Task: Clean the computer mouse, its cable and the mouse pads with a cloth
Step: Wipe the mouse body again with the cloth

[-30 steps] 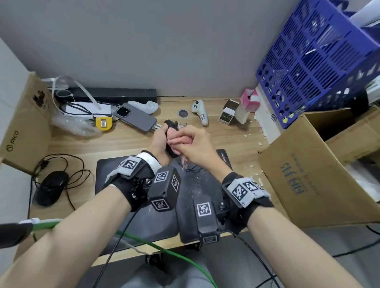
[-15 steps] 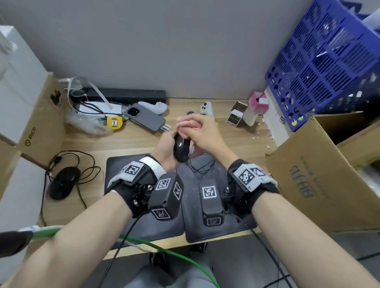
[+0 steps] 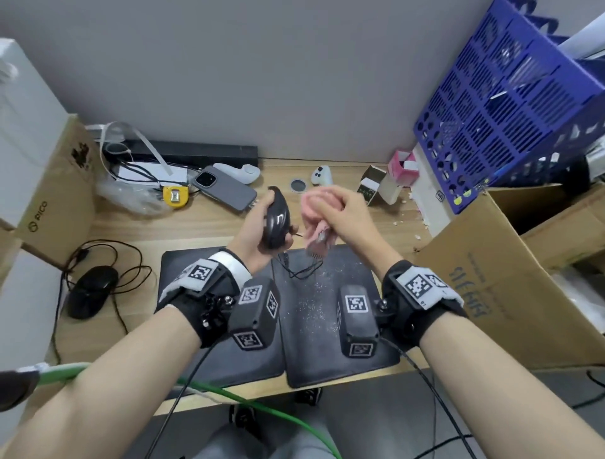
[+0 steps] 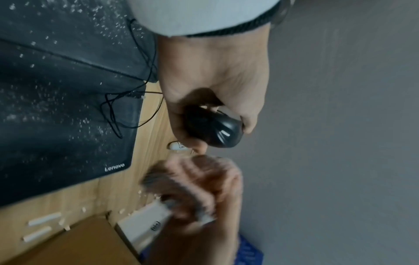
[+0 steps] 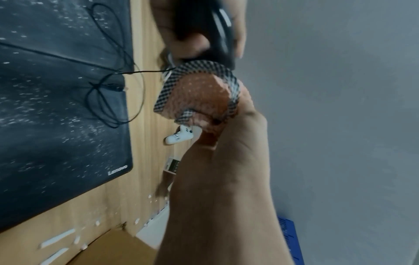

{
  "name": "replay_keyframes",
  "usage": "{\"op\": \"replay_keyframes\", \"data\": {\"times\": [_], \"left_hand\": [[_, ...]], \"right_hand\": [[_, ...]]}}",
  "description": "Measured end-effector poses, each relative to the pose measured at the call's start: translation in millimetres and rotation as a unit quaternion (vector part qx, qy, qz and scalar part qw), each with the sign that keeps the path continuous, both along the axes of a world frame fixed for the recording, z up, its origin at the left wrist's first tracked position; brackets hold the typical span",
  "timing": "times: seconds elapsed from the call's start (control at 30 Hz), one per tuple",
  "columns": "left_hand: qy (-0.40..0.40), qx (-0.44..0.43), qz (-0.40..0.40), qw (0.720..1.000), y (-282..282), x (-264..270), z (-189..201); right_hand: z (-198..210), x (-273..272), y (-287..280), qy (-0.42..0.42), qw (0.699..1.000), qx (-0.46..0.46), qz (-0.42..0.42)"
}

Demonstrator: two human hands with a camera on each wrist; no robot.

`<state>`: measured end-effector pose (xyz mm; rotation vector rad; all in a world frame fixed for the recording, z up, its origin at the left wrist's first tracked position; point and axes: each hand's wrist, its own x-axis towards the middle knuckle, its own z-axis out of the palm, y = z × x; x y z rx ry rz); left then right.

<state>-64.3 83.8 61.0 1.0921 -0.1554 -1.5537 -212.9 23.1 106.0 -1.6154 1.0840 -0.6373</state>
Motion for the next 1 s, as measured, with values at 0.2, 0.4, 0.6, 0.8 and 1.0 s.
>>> {"op": "replay_keyframes", "data": {"times": [0.2, 0.4, 0.6, 0.8, 1.0], "left_hand": [[-0.151, -0.017, -0.071, 0.986, 8, -14, 3], [-0.088, 0.015, -0.023, 0.996, 3, -7, 5], [0.019, 0.038, 0.017, 0.999, -2, -9, 9], [-0.109, -0.049, -0.072, 0.99, -1, -11, 8], [-0.12, -0.087, -0.132, 0.98, 14, 0, 13]], "right_hand": [[-2, 39, -18, 0.032, 0.996, -0.07, 0.038], [-4, 38, 5, 0.042, 0.984, -0.072, 0.159], [-2, 25, 14, 0.021, 0.963, -0.105, 0.246], [4, 29, -17, 0.006, 0.995, -0.07, 0.07], [0, 35, -35, -0.008, 0.996, -0.01, 0.085]]}}
